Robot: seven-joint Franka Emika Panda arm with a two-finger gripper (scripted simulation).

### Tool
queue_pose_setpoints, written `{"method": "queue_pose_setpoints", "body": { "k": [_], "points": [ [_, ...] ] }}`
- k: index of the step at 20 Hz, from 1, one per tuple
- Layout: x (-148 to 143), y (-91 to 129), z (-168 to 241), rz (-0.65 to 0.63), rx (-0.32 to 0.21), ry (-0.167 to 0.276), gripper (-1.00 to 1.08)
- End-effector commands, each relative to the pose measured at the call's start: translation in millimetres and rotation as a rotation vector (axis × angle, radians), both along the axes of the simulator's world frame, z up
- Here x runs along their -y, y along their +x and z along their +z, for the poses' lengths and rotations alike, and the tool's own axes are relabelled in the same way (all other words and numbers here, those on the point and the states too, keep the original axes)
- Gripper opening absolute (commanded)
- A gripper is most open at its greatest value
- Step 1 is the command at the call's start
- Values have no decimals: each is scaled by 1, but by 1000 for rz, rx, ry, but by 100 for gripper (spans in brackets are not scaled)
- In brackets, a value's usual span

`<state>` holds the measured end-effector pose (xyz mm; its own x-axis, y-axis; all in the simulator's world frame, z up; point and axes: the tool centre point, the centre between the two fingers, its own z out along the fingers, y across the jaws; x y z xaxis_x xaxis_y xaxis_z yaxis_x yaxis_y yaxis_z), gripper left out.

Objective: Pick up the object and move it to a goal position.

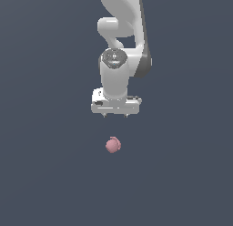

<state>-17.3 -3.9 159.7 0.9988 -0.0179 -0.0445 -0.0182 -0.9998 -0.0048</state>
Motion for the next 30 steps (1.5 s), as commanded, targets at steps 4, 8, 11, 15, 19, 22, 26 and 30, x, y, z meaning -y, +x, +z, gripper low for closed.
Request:
{"method": "queue_pose_setpoints", "body": {
  "k": [4, 8, 11, 15, 19, 22, 26, 30],
  "points": [
    [0, 1, 2, 0, 2, -1, 100],
    [-2, 6, 11, 5, 9, -4, 100],
    [-3, 6, 13, 11, 10, -5, 100],
    [-2, 7, 12, 3, 10, -4, 100],
    [-2, 11, 9, -29, 11, -4, 100],
    [-1, 16, 6, -68, 12, -4, 100],
    [1, 25, -1, -140, 15, -5, 100],
    [3, 36, -10, -235, 17, -6, 100]
  ]
}}
